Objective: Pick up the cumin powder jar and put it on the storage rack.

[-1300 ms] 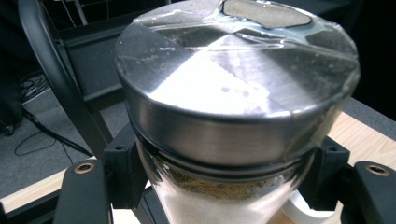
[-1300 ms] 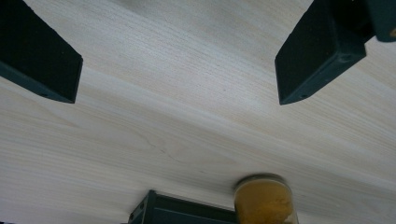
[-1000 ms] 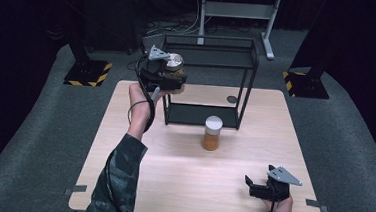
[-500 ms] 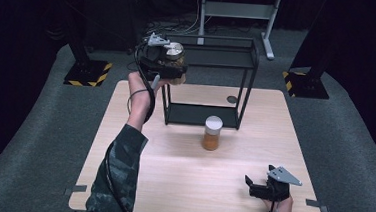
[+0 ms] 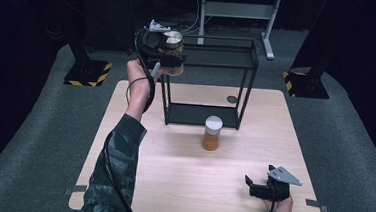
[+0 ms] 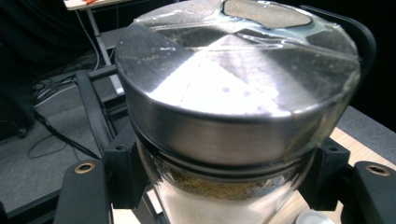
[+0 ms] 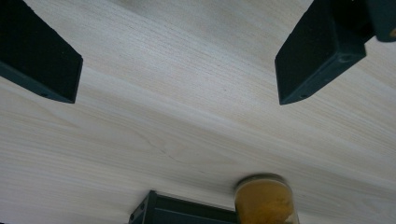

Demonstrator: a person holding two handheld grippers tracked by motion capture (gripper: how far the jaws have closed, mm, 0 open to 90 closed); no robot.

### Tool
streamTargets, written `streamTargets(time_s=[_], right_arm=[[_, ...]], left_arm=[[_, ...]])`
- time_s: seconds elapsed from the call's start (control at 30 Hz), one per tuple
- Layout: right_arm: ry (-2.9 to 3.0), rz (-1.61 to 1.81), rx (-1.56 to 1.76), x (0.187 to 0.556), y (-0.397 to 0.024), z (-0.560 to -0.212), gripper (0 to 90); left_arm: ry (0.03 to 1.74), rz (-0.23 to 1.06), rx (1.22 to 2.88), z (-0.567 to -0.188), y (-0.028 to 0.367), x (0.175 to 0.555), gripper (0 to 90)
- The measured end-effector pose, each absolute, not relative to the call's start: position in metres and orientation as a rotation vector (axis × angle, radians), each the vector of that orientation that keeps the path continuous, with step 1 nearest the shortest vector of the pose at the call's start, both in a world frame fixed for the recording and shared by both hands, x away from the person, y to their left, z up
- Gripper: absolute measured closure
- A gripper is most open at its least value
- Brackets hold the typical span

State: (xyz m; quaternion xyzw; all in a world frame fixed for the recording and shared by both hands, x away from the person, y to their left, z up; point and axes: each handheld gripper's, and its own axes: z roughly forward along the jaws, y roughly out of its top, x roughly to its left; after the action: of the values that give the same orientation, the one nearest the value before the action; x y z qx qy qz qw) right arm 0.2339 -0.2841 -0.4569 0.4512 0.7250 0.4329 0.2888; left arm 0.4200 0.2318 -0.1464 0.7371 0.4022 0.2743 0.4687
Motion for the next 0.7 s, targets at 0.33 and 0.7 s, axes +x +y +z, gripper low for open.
streamTargets(time_s=[0.33, 0.7], right_arm=[[1.936, 1.152, 1.205, 0.234, -0.284, -0.457, 0.0], [1.935, 1.157, 1.205, 0.234, -0.285, -0.457, 0.0]], left_arm=[[1.007, 0.676, 1.802, -0.138, 0.226, 0.435, 30.1], [1.031, 0.678, 1.829, -0.13, 0.216, 0.453, 30.1]])
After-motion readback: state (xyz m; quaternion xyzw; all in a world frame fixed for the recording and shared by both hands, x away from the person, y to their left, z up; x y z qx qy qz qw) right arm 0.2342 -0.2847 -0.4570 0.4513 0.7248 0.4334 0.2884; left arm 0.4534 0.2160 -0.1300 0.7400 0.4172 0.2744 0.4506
